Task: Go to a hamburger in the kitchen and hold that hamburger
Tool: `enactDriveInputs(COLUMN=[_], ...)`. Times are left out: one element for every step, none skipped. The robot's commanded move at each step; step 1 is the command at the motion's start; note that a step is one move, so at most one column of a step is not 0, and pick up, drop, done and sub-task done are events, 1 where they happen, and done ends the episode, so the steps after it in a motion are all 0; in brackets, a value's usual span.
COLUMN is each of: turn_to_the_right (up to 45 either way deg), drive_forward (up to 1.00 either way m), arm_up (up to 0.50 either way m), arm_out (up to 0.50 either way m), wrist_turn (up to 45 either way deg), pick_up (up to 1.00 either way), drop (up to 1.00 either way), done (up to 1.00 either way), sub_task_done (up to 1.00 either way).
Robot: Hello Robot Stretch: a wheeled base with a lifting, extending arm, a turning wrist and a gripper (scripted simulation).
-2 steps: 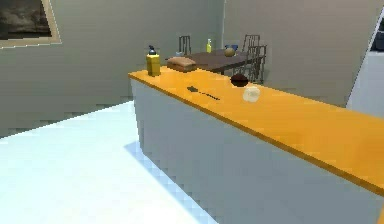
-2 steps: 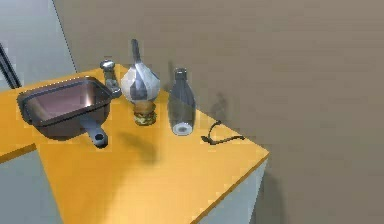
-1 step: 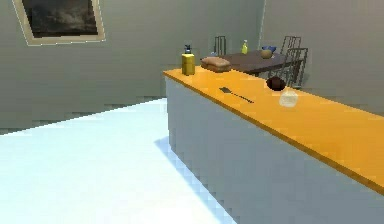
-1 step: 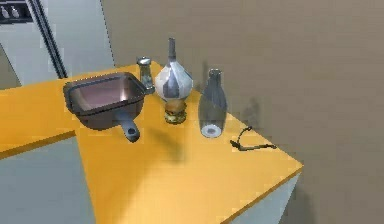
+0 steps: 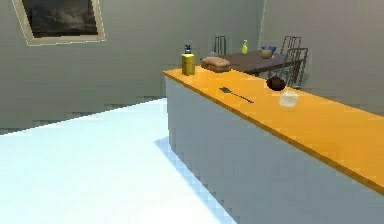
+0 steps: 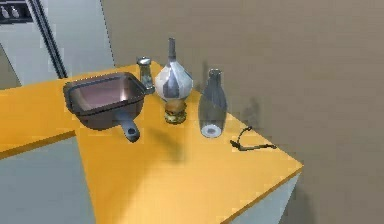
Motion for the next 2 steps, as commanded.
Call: enactDriveInputs(turn_to_the_right=[0.0, 0.0], drive_forward=[0.00, 0.00], arm_up=[0.38, 0.00], arm_out=[0.00, 0.40], wrist_turn=[0.0, 0.0], pick_up=[0.00, 0.00], drop=[0.00, 0.00], done=[0.00, 0.00], sub_task_done=[0.00, 0.00])
